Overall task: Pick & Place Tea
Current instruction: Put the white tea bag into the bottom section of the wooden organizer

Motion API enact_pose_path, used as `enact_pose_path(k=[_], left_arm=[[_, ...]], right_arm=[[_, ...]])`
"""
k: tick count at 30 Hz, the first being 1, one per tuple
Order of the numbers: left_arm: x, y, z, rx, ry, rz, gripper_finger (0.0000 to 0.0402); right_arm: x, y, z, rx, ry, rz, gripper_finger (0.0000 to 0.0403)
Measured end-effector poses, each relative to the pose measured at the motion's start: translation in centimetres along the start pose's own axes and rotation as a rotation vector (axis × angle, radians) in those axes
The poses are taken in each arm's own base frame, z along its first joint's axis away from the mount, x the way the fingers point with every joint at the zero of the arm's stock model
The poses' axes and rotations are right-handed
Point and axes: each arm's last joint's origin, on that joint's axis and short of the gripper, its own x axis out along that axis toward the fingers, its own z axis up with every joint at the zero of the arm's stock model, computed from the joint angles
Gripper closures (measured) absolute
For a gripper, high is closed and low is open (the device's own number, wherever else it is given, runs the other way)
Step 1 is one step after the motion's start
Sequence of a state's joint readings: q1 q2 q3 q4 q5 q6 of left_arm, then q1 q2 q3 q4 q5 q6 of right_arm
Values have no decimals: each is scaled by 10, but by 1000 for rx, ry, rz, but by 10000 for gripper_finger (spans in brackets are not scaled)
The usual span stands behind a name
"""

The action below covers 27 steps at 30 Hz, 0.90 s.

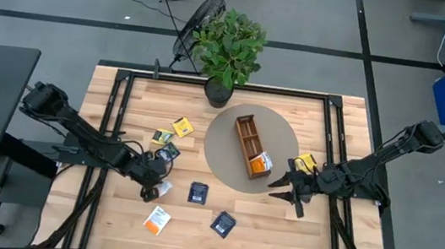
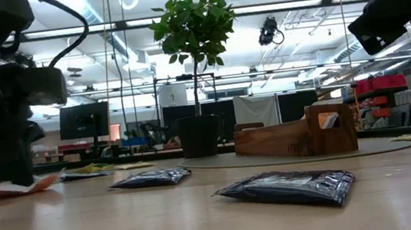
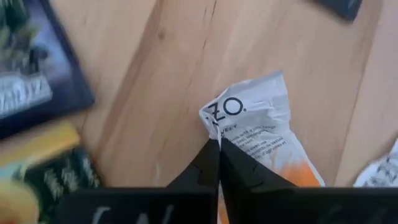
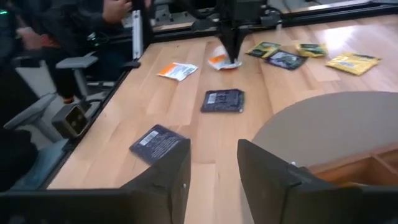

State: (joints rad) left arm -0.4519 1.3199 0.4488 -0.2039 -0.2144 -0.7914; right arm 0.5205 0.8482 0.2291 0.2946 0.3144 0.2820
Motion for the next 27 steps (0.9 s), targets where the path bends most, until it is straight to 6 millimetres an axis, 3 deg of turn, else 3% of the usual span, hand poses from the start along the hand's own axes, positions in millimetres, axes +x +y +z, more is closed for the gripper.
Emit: enact_pose_path(k=[6, 17, 23, 27], left_arm=[[-1, -6, 14, 51, -159, -27, 398], [-7, -9, 47, 176, -464, -43, 398], [-12, -5, 66, 211, -624, -5, 399], [-13, 0, 73, 192, -662, 38, 399]], right_arm=[[0, -3, 3, 78, -52, -114, 262], [4, -13, 7, 225, -87, -133, 262], [11, -21, 17, 302, -126, -106, 262], [19, -24, 29, 309, -157, -195, 262]])
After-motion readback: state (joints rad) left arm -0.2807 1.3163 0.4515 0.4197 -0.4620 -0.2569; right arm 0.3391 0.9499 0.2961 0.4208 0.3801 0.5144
